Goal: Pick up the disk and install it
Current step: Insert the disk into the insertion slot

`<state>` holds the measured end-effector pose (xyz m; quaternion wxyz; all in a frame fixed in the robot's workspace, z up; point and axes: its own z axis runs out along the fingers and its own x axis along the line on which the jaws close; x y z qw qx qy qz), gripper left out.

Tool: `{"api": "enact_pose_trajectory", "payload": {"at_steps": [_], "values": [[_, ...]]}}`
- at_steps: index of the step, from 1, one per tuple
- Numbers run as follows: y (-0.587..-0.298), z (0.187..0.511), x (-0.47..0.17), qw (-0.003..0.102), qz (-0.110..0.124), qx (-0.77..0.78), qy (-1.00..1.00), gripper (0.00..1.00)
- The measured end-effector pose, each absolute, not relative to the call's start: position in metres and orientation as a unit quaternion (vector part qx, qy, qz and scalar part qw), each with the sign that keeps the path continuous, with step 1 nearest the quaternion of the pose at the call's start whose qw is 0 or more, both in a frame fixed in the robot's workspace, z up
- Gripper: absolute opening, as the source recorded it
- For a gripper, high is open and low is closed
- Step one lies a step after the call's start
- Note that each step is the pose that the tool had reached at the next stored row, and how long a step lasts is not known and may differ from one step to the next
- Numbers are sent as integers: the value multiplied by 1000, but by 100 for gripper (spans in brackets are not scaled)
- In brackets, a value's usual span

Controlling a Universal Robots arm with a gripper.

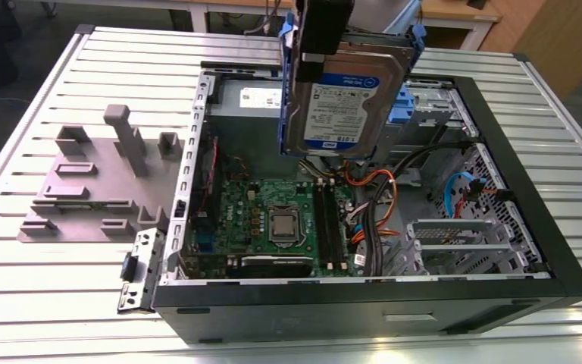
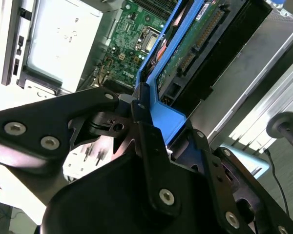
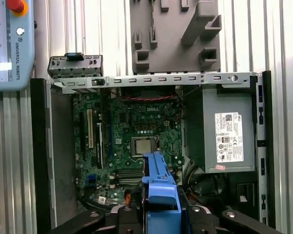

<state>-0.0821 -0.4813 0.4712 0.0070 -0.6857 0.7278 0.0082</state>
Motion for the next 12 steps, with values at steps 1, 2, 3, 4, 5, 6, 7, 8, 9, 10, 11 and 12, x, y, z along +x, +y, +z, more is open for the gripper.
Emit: {"api": "enact_pose_trajectory", "payload": {"at_steps": [1, 2, 3, 4, 5, 6, 7, 8, 9, 10, 11, 12], "values": [[-483, 471, -81, 7, 8, -686, 728, 36], [-484, 471, -81, 7, 8, -685, 728, 36], [-485, 470, -80, 7, 8, -685, 728, 36], [-486, 470, -80, 7, 8, -685, 728, 36], [-488, 470, -79, 7, 8, -685, 728, 36], [-489, 470, -79, 7, 8, -685, 729, 36], [-490, 470, -78, 7, 8, -685, 729, 36], [-492, 469, -77, 7, 8, -685, 729, 36], [-493, 469, -77, 7, 8, -684, 729, 36], [-494, 469, -76, 7, 8, -684, 729, 36], [-496, 469, -75, 7, 8, -684, 729, 36], [-497, 469, -75, 7, 8, -684, 729, 36]]}}
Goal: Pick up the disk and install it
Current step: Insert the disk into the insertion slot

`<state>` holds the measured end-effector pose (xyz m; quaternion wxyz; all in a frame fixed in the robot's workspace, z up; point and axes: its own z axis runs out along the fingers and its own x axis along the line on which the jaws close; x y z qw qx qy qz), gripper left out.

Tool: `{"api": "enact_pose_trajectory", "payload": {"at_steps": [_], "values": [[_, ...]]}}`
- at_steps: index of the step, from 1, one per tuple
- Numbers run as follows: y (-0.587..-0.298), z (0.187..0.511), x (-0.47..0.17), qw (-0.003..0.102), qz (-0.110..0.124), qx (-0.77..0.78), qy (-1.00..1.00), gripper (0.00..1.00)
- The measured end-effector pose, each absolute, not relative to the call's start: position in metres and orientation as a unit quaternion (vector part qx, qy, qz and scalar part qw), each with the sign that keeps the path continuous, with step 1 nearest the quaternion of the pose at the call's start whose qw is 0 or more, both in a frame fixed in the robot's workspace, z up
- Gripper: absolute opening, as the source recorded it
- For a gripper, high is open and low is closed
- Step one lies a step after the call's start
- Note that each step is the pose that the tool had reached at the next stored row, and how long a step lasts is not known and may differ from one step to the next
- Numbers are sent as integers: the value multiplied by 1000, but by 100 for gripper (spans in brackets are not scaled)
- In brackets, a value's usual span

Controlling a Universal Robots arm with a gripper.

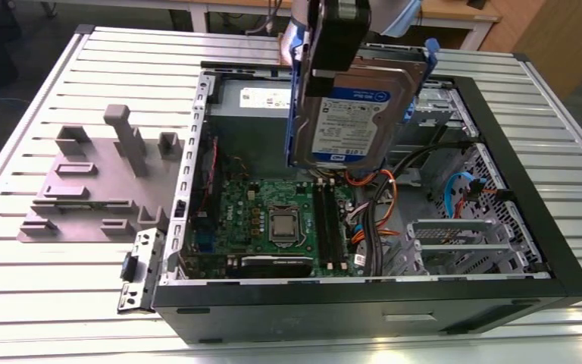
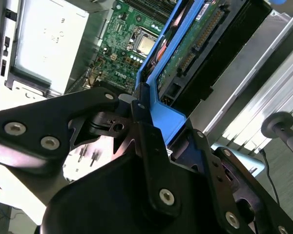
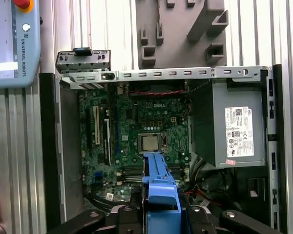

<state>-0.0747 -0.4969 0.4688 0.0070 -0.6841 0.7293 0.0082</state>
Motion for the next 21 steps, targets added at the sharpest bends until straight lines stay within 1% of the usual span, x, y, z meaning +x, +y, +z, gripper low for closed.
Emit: {"api": "enact_pose_trajectory", "payload": {"at_steps": [21], "values": [[-516, 467, -63, 7, 8, -681, 732, 36]]}}
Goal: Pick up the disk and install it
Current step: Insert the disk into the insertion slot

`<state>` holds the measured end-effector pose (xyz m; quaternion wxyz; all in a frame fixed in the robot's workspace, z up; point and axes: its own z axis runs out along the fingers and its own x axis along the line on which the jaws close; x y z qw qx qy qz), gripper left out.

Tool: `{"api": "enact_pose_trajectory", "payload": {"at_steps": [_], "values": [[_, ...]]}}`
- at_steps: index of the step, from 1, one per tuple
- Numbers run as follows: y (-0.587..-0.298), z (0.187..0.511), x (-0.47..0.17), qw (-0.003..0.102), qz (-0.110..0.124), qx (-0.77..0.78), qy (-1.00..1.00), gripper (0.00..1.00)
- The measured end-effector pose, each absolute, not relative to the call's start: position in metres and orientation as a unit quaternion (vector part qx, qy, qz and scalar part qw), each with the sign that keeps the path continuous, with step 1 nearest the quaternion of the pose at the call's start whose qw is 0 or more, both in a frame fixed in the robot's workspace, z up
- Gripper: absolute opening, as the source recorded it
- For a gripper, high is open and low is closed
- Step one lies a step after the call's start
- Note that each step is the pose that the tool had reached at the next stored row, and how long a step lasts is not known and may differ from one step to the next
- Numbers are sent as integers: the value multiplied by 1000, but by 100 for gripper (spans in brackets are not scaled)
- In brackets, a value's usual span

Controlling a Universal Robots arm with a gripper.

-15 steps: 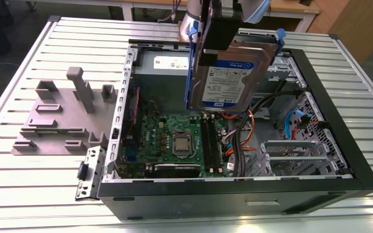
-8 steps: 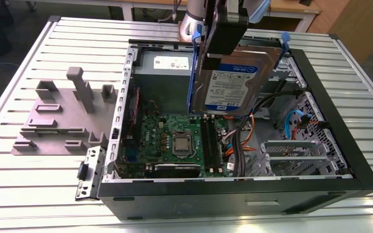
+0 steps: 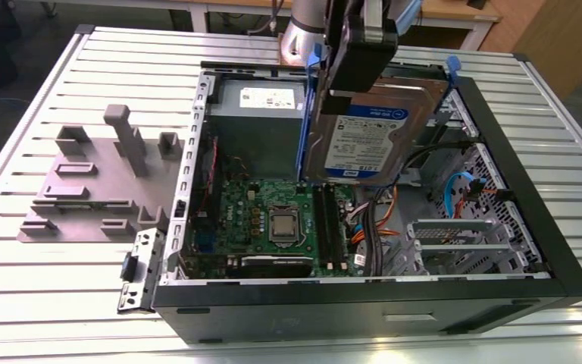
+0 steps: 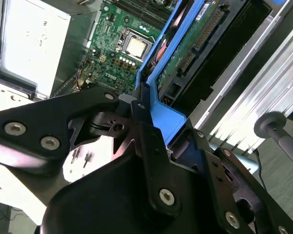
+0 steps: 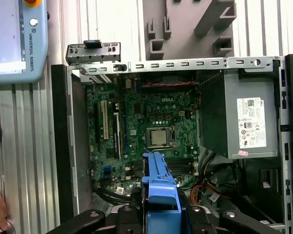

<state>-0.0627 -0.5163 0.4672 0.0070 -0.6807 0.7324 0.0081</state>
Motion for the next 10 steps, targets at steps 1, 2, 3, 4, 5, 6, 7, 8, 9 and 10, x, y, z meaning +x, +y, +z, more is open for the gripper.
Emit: {"api": "enact_pose_trajectory", "payload": {"at_steps": [1, 2, 3, 4, 5, 6, 7, 8, 9, 10], "values": [[-517, 467, -62, 7, 8, -681, 733, 36], [-518, 467, -61, 7, 8, -680, 733, 36], [-518, 467, -60, 7, 8, -680, 733, 36], [-519, 467, -59, 7, 8, -680, 733, 36], [-519, 467, -58, 7, 8, -680, 733, 36], [-519, 467, -57, 7, 8, -680, 733, 36], [-520, 467, -56, 7, 8, -680, 733, 36], [-520, 467, -55, 7, 8, -680, 733, 36], [-520, 467, -54, 7, 8, -680, 733, 36], [-520, 467, -53, 7, 8, -680, 733, 36]]}}
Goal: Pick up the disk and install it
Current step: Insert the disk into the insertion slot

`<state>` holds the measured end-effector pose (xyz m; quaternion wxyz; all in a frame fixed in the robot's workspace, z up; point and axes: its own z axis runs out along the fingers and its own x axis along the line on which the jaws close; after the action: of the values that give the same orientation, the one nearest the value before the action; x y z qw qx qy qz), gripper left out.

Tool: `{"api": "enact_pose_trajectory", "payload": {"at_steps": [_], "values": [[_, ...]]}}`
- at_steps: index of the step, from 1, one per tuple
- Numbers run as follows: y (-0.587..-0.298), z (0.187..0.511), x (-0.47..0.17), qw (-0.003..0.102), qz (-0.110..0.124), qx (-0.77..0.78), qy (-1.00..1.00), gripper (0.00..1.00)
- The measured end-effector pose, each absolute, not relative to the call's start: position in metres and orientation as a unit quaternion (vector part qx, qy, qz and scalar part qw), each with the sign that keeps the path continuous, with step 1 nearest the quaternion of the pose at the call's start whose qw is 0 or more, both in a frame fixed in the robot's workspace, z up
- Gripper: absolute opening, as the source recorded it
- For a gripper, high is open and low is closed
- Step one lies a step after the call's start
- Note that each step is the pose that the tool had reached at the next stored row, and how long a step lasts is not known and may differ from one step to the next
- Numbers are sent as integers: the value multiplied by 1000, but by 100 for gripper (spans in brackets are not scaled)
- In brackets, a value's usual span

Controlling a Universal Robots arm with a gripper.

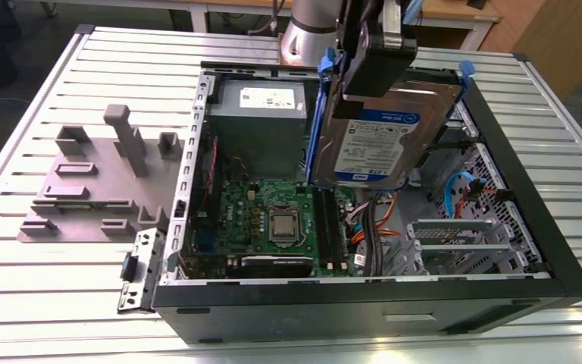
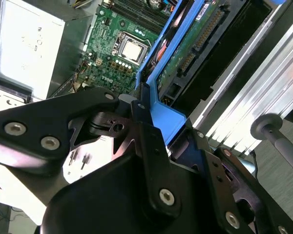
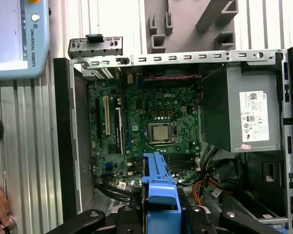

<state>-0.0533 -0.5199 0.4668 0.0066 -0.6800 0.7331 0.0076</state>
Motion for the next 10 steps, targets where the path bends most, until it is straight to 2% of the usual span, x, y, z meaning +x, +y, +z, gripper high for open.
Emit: {"api": "enact_pose_trajectory", "payload": {"at_steps": [10], "values": [[-522, 466, -53, 6, 7, -680, 733, 36]]}}
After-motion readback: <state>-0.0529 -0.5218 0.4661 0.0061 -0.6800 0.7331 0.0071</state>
